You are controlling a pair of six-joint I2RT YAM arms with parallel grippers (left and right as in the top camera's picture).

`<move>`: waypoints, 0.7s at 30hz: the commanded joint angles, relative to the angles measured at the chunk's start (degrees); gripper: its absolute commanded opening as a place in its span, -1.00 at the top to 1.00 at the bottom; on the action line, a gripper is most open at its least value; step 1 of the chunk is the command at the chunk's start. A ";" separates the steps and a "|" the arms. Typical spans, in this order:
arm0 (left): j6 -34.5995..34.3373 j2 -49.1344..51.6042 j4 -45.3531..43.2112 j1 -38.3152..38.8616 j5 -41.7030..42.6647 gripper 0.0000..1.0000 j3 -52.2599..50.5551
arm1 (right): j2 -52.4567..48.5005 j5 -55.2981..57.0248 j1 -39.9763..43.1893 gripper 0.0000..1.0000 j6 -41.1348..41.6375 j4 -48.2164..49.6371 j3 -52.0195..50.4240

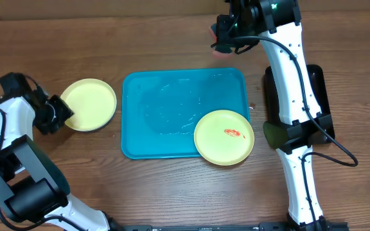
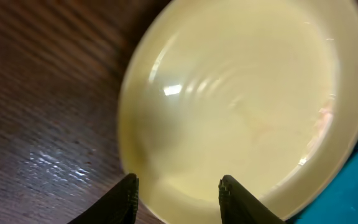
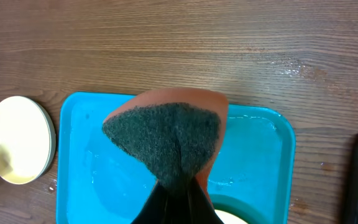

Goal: Clean dirty plates on tray and stack at the side
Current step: 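Drag the stained yellow plate to the tray center with the left gripper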

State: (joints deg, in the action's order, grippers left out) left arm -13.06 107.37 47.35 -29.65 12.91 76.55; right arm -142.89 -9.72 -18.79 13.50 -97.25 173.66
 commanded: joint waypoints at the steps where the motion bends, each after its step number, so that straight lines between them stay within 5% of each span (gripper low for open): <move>1: 3.41 -0.81 2.93 4.59 1.55 0.12 6.08 | 1.44 -0.50 0.15 0.93 0.24 0.22 0.94; 6: 6.82 -0.79 7.19 12.57 4.46 0.07 10.08 | 1.44 -0.50 0.15 0.93 0.24 0.22 0.94; 13: 13.11 -0.76 8.44 29.22 20.98 -0.06 10.08 | 1.44 -0.50 0.15 0.93 0.24 0.22 0.94; 21: 10.64 0.79 6.19 43.76 21.62 -0.16 10.08 | 1.44 -0.50 0.15 0.93 0.24 0.20 0.94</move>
State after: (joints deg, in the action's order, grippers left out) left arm -1.87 107.37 53.82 10.66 32.01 85.65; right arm -142.89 -9.72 -18.79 13.52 -97.25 173.66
